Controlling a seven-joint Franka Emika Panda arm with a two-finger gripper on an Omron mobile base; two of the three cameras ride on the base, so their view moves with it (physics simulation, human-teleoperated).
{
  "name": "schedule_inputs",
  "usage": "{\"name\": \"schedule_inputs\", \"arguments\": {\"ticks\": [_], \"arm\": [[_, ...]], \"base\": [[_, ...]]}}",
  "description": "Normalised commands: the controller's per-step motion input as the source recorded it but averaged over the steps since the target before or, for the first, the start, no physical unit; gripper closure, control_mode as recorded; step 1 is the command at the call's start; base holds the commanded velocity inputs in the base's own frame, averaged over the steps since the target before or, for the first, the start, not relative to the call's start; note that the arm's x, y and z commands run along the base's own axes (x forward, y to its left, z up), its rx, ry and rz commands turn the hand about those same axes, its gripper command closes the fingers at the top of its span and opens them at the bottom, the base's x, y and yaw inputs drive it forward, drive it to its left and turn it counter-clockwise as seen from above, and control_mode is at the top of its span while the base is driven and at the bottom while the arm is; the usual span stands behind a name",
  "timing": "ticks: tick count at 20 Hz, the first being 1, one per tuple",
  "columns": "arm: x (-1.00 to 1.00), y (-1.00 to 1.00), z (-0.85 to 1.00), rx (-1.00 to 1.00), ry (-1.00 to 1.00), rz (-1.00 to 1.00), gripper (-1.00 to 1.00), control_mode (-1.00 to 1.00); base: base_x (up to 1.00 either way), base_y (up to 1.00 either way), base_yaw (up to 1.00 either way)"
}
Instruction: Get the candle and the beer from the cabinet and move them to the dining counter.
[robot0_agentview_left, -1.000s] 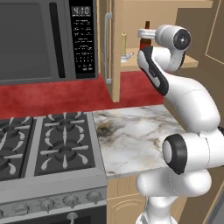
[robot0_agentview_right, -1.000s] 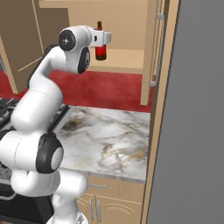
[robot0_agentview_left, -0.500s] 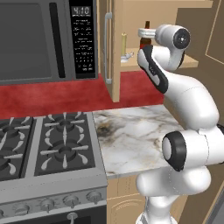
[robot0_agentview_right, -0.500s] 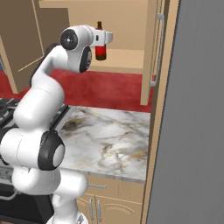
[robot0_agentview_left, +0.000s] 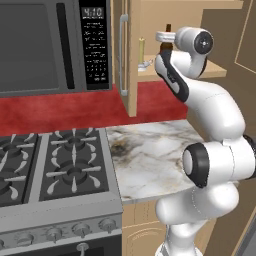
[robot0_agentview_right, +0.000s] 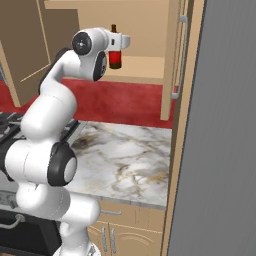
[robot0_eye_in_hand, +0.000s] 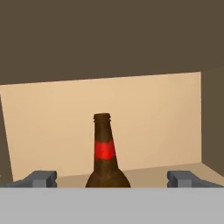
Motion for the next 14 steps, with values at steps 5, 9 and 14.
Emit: {"name": "schedule_inputs", "arguments": {"ticks": [5,9,14], "arm": [[0.2,0.0,0.0,0.0,0.0,0.0,-1.0,-1.0],[0.16,0.0,0.0,0.0,0.0,0.0,-1.0,-1.0],[0.1,0.0,0.0,0.0,0.0,0.0,-1.0,-1.0]], "base": [[0.0,0.0,0.0],[0.0,0.0,0.0],[0.0,0.0,0.0]]}}
